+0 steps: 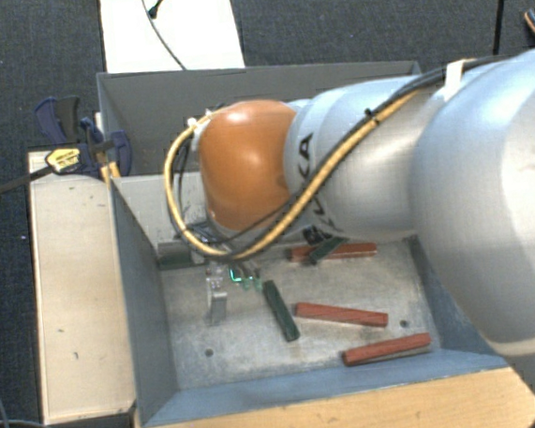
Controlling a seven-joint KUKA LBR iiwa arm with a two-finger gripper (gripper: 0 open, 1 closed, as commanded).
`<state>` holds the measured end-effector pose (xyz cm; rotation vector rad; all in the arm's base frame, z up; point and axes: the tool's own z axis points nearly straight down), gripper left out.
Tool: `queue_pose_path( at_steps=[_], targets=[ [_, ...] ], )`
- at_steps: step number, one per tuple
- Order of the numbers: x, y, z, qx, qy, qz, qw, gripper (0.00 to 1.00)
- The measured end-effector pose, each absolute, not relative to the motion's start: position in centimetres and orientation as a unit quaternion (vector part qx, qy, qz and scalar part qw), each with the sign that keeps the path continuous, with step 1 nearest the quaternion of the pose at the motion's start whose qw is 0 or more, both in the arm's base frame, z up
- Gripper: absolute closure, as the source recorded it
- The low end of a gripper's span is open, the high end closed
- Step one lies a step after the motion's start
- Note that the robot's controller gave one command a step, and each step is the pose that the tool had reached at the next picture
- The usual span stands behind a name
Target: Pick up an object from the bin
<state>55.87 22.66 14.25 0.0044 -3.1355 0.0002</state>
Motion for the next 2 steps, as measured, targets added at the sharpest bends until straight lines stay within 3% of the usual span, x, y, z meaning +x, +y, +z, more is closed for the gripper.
queue_pose_path(
  at_steps=[1,2],
  targets=[
    [53.8,16.8,6.8,0.097,-0.995,0.001,0.002,0.0],
    [52.5,8.0,7.0,0.172,-0.985,0.001,0.001,0.0]
  ],
)
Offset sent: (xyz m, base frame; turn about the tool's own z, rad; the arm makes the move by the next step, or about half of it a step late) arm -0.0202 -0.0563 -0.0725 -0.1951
